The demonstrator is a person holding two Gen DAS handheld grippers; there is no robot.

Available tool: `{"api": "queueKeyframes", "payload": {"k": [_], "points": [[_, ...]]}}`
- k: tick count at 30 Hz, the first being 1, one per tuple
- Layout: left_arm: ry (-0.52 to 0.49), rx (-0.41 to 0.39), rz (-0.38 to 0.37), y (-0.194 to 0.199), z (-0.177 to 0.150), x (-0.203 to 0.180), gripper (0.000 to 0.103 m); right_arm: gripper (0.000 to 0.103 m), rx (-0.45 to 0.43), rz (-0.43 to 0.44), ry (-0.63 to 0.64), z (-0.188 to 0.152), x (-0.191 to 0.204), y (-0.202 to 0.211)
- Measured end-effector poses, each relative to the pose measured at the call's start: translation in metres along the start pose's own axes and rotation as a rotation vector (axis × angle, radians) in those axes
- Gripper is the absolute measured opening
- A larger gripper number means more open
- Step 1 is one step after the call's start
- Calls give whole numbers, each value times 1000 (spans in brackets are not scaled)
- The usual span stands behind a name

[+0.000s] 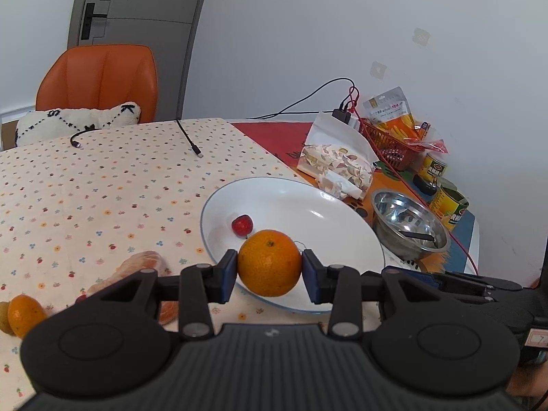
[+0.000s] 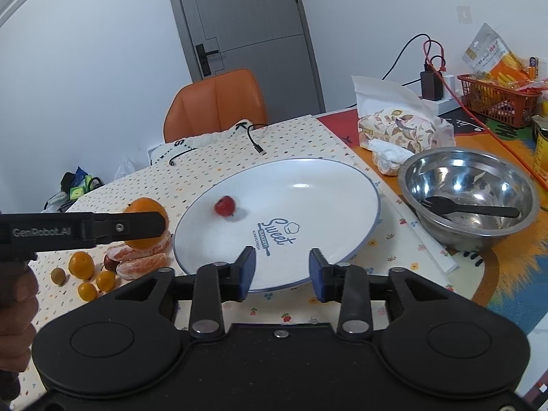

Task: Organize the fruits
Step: 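Lower the large orange onto the white plate and open the left tool, then move both tools back over the remaining fruits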

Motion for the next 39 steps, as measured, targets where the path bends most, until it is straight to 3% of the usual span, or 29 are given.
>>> {"api": "queueKeyframes", "payload": {"k": [12,15,20,23,30,32,34,39], "points": [[16,-36,18,12,7,5,44,42,-11,1,1,1,0,7],[29,-31,32,17,5,12,50,46,-14,7,8,1,4,7],[33,-45,61,28,3,22,69,49,-13,7,16,1,9,7],[36,-55,85,36,3,29,76,54,-15,6,19,1,13,8],[58,-53,126,55,0,50,81,61,-21,15,37,3,27,8],[62,-56,142,60,-1,56,82,65,-24,14,46,4,31,7],[64,-59,159,65,-3,62,82,76,-30,3,55,5,35,7],[64,-67,198,79,-7,75,84,82,-42,-1,83,8,48,5]]}}
Point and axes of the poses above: each gripper's, at about its wrist camera, not at the fingertips, and y roughly against the way its jaws point, x to its left, z to its top, the point moved 4 cm from there along -y, roughly the way its jaws point, and after that the axes turned 3 degrees about y, right-handed, at the moved point
